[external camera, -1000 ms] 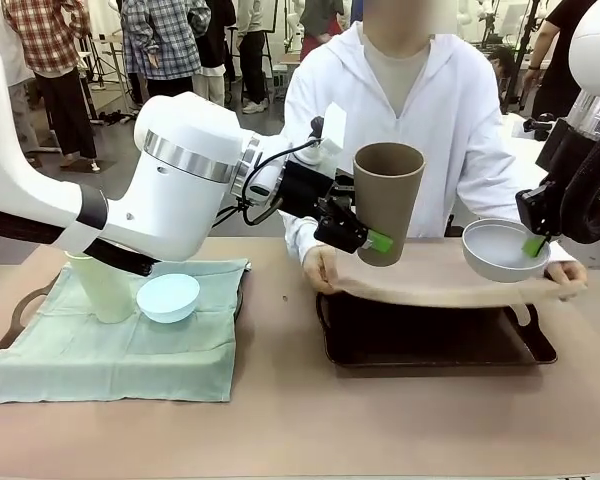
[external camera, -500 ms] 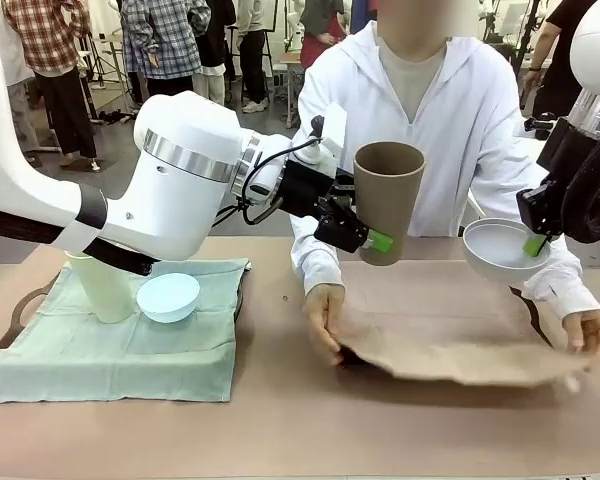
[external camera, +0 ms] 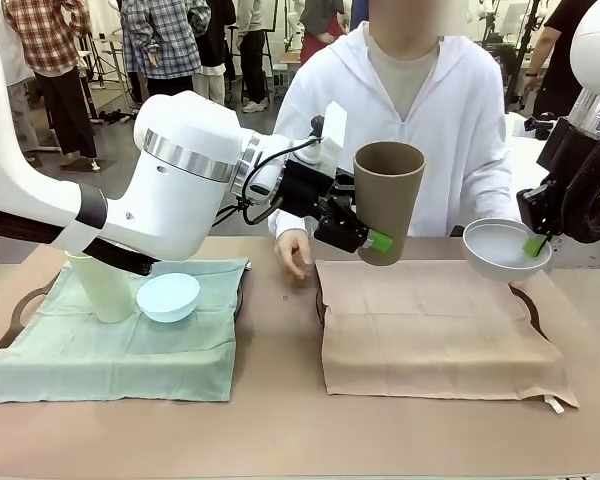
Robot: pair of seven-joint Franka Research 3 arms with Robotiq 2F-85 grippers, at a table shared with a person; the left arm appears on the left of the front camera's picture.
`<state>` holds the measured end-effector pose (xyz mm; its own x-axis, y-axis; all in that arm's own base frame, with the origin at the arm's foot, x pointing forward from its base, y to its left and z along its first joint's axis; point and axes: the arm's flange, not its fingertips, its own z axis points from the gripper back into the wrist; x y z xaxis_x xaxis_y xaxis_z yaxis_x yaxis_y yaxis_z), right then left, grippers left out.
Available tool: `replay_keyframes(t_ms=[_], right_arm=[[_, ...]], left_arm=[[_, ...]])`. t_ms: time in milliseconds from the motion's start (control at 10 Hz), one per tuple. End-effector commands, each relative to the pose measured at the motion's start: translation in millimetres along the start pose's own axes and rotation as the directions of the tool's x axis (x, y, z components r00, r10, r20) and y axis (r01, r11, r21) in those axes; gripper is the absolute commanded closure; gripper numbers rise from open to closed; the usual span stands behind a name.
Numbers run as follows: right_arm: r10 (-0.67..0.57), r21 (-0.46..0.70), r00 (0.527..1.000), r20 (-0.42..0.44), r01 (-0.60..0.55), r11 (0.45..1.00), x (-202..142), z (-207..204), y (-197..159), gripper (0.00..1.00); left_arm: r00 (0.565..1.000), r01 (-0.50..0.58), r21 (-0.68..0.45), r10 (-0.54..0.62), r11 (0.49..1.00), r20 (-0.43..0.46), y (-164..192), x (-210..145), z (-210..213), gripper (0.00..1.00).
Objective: Set up a tray with a mat and arrange the tableware.
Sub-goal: Place the Picnic Bowl and Reusable plastic cup back onto the Handle tray in front of the human's position.
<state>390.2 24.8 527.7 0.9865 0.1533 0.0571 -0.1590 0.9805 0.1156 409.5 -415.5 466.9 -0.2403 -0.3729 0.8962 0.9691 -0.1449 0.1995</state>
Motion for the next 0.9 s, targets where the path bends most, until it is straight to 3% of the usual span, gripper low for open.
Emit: replay_keyframes(t_ms=[0,800], right_arm=[[-0.002,-0.007,1.0,0.0,0.002,1.0,-0.7,0.6,-0.2,0.99],[-0.002,-0.007,1.0,0.0,0.002,1.0,-0.7,0.6,-0.2,0.99]], left_arm=[[1.0,0.017,-0.004,-0.017,1.0,0.006,0.5,2.3,-0.5,0.91],[1.0,0.017,-0.004,-0.017,1.0,0.006,0.5,2.3,-0.5,0.91]])
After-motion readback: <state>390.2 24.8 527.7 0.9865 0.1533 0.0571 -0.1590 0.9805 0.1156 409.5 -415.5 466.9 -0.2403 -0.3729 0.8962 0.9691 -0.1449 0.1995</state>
